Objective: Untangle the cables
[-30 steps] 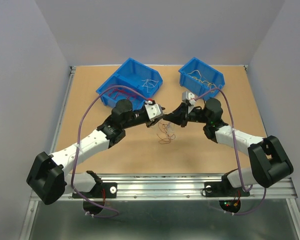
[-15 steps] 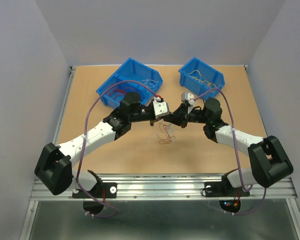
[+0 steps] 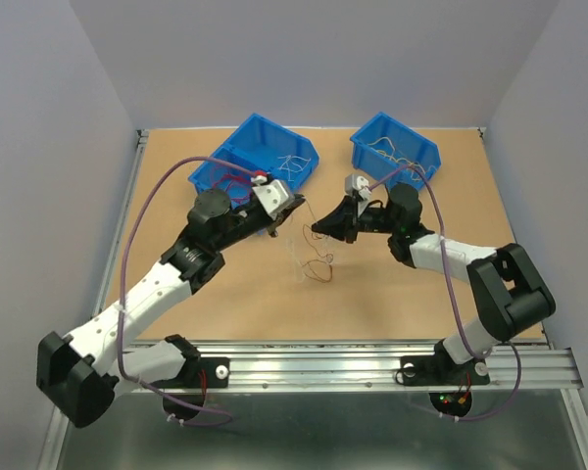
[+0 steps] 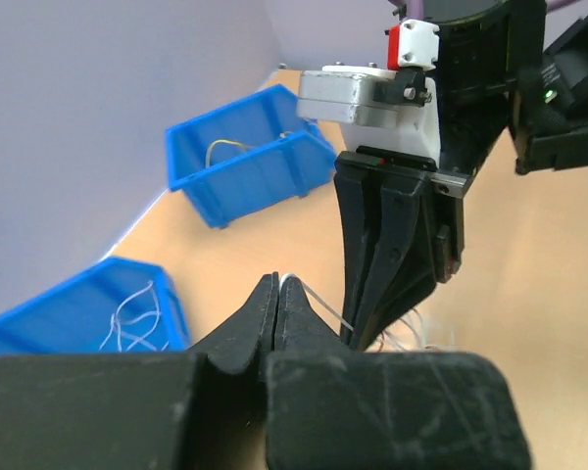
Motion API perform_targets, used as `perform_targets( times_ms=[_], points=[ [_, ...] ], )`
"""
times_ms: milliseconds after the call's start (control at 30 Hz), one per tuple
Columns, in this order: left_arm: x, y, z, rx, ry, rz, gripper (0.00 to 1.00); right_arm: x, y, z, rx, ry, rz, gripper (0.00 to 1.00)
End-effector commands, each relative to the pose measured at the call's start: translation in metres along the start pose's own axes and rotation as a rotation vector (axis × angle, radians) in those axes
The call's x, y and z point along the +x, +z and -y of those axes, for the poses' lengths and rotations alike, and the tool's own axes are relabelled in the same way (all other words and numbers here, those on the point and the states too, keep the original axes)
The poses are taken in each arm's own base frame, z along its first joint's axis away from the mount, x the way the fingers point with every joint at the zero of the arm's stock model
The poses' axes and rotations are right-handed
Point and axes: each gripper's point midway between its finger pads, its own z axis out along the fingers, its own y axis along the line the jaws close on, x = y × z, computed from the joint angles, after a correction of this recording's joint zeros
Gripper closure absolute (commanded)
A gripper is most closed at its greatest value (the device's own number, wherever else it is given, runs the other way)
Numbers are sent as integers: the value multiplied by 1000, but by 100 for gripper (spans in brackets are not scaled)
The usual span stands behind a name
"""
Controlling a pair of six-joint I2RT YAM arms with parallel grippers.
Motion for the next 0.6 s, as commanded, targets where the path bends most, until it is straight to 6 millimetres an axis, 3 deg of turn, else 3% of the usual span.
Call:
perform_targets(
  times_ms=[0,33,100,133,200,233,300,400,567],
  points=[
    [-95,-49,-46,-254,10,298,100,-7,16,19,-18,-18,3,89],
    [-98,-61,-60,-344,-5,312,100,4,19,24,-21,12,-12,89],
    [-119,-95,-81,-485,-27,406,100,4,23,33,-21,15,-12,90],
    [-109,-109,-94,-590,-54,409,100,11,25,36,-17,57,-22,90],
    [-120,-143,-111,-739,-75,501,100,12,27,40,-8,72,-24,90],
    [-108,-158,-122,-847,-117,506,100,11,29,46,13,73,-24,89],
    [-111,-185,-131,-964,-154,573,100,16,29,53,45,88,-50,89],
    [-120,-201,-128,-981,-152,634,100,25,27,58,72,86,-93,89],
    [-129,-177,-111,-821,-84,620,100,33,24,62,98,90,-134,87]
  ],
)
